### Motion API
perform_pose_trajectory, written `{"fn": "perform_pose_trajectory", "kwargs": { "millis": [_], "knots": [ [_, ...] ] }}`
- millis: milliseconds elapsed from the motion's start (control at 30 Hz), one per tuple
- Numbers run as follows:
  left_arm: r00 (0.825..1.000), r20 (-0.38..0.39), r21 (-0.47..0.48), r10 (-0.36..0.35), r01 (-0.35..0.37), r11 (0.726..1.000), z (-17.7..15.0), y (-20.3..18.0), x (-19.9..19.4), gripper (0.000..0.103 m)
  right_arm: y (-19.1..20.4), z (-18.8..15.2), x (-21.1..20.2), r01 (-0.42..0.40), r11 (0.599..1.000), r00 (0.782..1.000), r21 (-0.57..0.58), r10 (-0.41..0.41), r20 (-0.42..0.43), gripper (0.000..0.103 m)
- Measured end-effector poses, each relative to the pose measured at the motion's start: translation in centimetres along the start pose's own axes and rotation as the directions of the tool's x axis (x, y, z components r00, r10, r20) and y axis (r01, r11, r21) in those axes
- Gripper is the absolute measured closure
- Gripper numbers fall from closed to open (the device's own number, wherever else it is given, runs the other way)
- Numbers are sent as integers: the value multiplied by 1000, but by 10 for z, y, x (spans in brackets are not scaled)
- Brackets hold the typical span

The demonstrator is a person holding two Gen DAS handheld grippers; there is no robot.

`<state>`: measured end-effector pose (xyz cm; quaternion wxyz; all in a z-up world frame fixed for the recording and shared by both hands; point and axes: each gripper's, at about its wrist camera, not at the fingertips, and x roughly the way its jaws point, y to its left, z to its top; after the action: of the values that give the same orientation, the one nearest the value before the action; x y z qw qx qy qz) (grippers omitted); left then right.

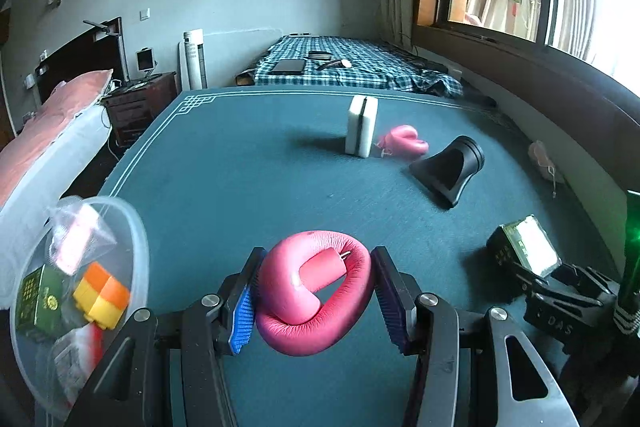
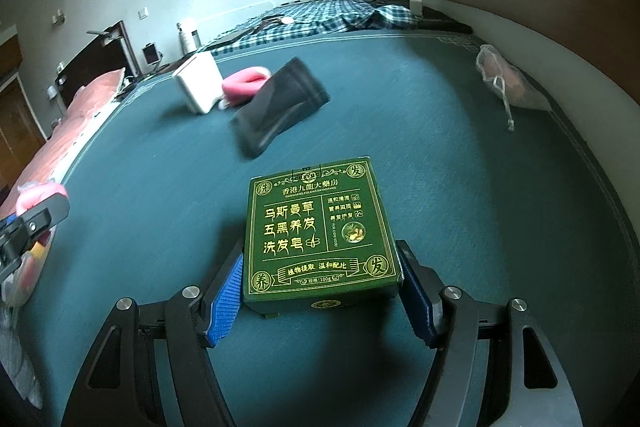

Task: Organize objects
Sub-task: 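Lift and carry the pink glove and green box with both tools over the basin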

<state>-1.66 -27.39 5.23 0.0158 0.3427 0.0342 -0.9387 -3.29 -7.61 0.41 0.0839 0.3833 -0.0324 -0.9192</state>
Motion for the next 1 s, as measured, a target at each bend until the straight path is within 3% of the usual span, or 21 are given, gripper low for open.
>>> {"fn": "perform_pose_trajectory", "kwargs": {
  "millis": [567, 1000],
  "knots": [
    [999, 9, -43, 54, -53, 998, -16, 44, -21, 48, 28, -18, -13, -55, 998, 998, -25, 55, -20, 33],
    [993, 20, -91, 115, -113, 990, -21, 87, -32, 48, 70, -18, -17, -165, 985, 986, -54, 162, -46, 33]
  ]
}}
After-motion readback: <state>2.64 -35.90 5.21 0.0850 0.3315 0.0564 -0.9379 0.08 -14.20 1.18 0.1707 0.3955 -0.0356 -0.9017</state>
